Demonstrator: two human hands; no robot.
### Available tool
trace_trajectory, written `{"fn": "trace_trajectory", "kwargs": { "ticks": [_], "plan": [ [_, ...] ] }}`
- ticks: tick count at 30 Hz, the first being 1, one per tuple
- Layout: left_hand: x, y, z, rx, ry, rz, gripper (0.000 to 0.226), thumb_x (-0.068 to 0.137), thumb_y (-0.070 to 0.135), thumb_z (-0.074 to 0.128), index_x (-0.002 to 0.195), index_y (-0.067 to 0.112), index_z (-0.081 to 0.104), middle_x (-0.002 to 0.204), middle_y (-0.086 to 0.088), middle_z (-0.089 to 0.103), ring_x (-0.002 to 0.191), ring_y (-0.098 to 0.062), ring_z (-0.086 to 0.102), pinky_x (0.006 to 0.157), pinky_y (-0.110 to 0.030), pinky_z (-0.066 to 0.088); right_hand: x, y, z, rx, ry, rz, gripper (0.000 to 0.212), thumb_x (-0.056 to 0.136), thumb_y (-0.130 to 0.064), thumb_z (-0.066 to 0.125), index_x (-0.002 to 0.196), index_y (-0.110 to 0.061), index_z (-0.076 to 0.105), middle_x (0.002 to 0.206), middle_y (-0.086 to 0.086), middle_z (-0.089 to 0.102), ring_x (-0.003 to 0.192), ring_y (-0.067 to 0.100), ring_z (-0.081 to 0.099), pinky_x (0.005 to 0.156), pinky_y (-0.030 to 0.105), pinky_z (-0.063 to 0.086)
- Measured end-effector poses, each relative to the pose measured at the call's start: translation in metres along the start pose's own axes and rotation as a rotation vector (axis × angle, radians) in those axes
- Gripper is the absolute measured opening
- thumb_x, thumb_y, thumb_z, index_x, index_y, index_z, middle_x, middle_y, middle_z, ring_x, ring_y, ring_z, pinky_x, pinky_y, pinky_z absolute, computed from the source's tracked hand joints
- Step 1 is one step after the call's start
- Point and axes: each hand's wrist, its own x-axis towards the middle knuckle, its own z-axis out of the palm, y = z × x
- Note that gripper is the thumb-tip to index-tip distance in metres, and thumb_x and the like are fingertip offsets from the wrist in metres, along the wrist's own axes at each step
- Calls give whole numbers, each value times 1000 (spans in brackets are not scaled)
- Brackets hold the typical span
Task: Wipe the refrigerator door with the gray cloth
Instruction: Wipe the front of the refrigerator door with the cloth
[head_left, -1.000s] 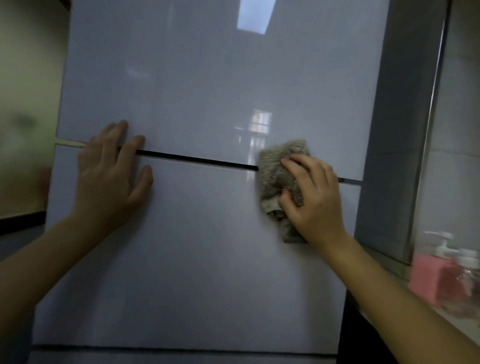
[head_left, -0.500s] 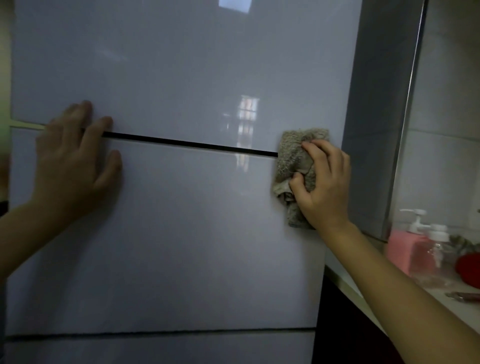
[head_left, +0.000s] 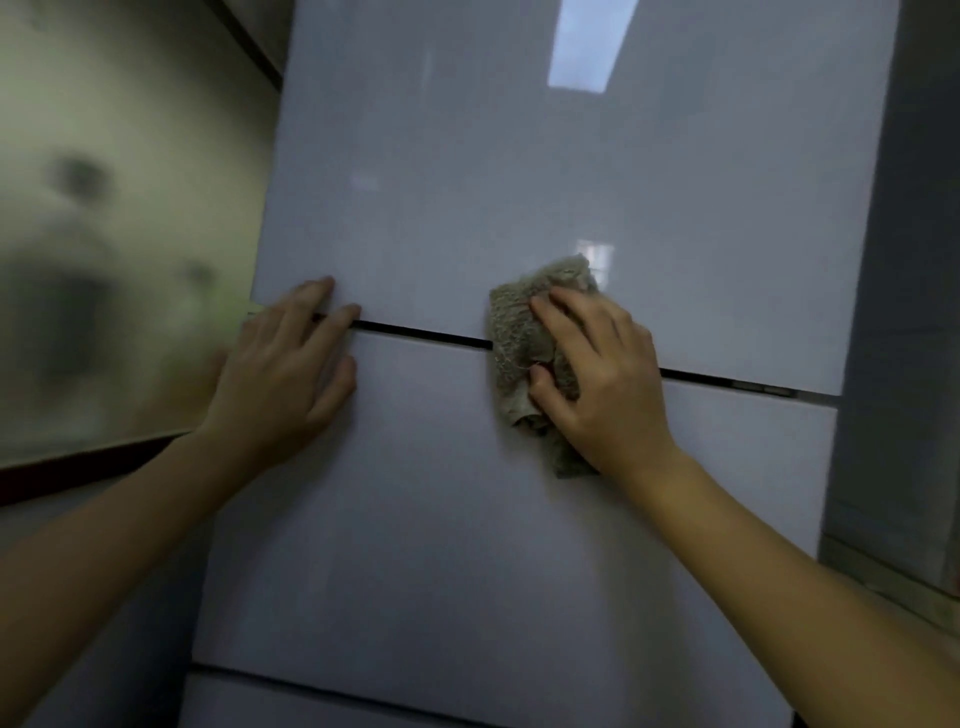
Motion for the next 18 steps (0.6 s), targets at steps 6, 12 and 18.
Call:
{"fn": "trace_trajectory", "kwargs": {
  "ticks": [6,12,18],
  "plan": [
    [-16,-28,-7,29,-83,36,55,98,38,40,143,8,50,155,-18,42,139,-35,44,110,-42,38,41,-58,42,54,-61,-260,54,88,-30,63,139,-14,59,141,8,59,132,30,52,98,41,44],
    [-25,-36,-3,31,-114,59,57,99,39,39,147,9,46,158,-18,38,143,-35,41,112,-43,38,71,-47,46,32,-68,-370,50,85,-23,65,134,-13,63,135,10,63,122,35,58,89,45,49],
    [-31,-40,5,17,-103,71,58,99,38,39,148,9,44,159,-20,37,145,-36,39,114,-45,37,79,-62,56,16,-1,-182,52,85,-27,64,135,-14,62,137,10,60,125,35,55,92,47,47]
  ]
}}
